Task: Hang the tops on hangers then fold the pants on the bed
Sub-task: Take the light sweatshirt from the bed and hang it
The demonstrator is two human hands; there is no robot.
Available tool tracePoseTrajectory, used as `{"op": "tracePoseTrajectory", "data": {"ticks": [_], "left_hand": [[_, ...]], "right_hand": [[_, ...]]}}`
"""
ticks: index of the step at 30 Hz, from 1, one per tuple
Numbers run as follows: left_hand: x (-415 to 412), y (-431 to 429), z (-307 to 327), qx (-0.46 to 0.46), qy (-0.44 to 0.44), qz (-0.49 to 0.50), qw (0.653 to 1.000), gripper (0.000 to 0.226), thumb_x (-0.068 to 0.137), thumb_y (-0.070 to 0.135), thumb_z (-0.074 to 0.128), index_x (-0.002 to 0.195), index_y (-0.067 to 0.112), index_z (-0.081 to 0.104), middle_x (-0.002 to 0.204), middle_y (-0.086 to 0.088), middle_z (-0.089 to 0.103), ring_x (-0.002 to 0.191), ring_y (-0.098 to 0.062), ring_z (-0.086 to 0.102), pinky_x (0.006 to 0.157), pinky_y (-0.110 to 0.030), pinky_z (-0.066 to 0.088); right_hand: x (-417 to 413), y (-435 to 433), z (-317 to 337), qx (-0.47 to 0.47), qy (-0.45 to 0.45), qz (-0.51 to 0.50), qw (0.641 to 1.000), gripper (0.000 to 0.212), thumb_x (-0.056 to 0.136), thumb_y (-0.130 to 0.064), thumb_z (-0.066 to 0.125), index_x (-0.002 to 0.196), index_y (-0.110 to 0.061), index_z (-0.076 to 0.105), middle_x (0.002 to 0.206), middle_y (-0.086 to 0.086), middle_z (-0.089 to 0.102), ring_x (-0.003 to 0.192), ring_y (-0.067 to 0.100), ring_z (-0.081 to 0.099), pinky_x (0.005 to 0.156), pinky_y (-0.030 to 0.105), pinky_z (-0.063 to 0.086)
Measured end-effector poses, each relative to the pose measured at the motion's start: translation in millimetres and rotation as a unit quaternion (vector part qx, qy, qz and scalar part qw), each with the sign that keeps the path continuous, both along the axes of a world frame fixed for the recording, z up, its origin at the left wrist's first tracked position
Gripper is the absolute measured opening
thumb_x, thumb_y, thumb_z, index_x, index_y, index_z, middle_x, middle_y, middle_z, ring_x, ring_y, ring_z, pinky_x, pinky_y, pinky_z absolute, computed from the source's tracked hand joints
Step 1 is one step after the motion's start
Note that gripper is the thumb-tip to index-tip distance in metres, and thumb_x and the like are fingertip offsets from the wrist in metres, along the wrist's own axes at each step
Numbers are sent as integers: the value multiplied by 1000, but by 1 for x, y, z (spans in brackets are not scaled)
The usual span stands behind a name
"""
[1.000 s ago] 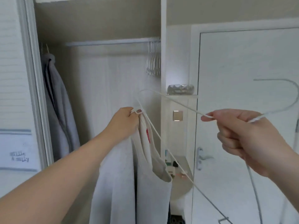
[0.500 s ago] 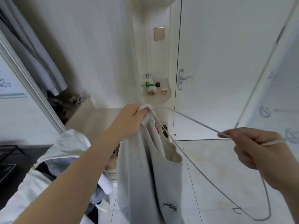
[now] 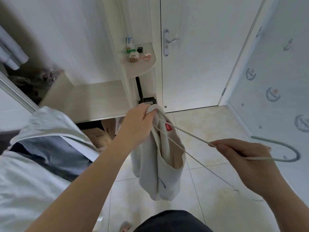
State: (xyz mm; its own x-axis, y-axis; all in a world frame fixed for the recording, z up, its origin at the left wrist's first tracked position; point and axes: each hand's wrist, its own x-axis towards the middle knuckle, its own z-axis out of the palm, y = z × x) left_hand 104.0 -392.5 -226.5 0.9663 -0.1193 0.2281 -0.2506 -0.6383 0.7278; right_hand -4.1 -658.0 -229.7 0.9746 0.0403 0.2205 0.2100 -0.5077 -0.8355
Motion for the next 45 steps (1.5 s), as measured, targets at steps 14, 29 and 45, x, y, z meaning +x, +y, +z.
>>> {"op": "tracePoseTrajectory", "data": {"ticks": [14, 29, 45], "left_hand": [[-23, -24, 47, 233, -20, -230, 945, 34, 95, 57, 44, 84, 28, 60, 79, 11, 57, 77, -6, 52, 73, -31, 38], [-30, -1, 43, 344, -239, -206, 885, 59, 99, 42, 24, 93, 6, 70, 69, -9, 66, 54, -34, 60, 45, -39, 47], [-45, 35, 15, 102, -182, -14, 978, 25, 102, 25, 49, 90, 10, 64, 62, 4, 52, 59, -25, 51, 57, -39, 40]], "right_hand": [[35, 61, -14, 247, 16, 7, 969, 24, 89, -19, 64, 65, -19, 66, 53, -3, 50, 47, 5, 40, 48, 13, 34], [62, 63, 21, 315, 26, 118, 941, 28, 91, -12, 39, 64, -4, 42, 45, -6, 34, 36, 8, 25, 41, 14, 23], [28, 89, -31, -18, 9, 124, 992, 9, 96, -19, 66, 94, -28, 63, 91, -17, 63, 89, -1, 56, 75, 12, 38]]}}
